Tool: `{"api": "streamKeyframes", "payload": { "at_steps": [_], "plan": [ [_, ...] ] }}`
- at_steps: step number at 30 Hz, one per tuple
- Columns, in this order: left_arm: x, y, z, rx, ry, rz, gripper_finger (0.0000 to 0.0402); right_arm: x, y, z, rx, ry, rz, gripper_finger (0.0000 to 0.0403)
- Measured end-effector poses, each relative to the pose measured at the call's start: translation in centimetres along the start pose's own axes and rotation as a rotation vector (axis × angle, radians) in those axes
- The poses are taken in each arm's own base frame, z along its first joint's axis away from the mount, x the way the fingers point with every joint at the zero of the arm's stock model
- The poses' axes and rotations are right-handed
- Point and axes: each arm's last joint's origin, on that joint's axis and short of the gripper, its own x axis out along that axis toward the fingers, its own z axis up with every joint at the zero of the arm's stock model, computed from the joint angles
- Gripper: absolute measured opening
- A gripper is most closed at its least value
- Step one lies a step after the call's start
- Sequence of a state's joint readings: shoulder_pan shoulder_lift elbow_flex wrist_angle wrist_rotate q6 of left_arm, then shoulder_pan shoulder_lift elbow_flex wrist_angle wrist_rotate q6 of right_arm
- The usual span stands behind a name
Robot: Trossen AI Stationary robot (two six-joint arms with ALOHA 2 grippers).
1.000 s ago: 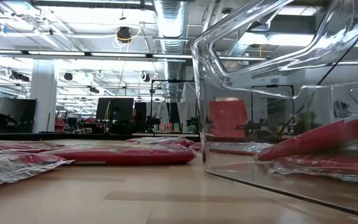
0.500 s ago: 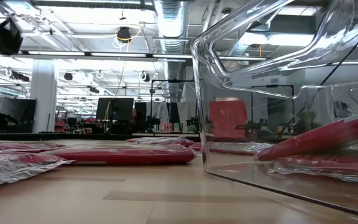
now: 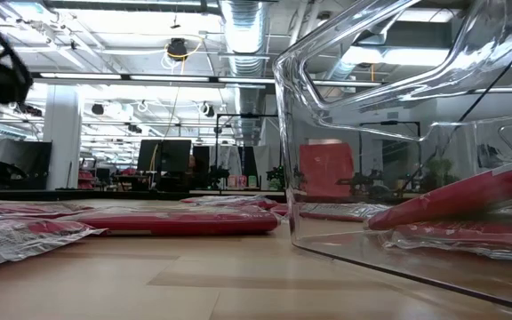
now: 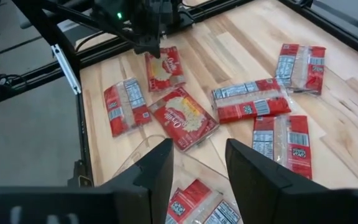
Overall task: Sort popcorn bags into baskets
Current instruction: Put the red popcorn bag into the transparent bin
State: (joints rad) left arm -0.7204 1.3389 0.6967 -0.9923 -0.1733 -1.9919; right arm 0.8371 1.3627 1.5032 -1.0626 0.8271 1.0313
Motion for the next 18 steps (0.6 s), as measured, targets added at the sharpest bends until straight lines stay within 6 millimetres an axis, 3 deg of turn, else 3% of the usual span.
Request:
{"api": "streamKeyframes", "payload": {
  "at_steps": [5, 9, 13, 18],
  "plan": [
    [2.0, -1.3, -1.2, 0.005, 0.026, 0.065, 0.0302, 0.0, 0.0, 0.0, -0.019, 0.015, 0.011, 0.0167],
    [2.7, -2.1, -1.7, -0.055, 0.017, 0.015, 0.0302, -0.1, 0.1, -0.1, -0.02, 0.031, 0.026, 0.0166],
    [2.5, -4.1, -2.0, -0.141, -0.01, -0.241, 0.0302, -0.2, 0.2, -0.2, -0.021, 0.035, 0.035, 0.017],
    [3.2, -5.1, -1.9, -0.226, -0.029, -0.387, 0.0287, -0.3, 0.3, -0.3, -0.023, 0.034, 0.039, 0.017]
  ]
}}
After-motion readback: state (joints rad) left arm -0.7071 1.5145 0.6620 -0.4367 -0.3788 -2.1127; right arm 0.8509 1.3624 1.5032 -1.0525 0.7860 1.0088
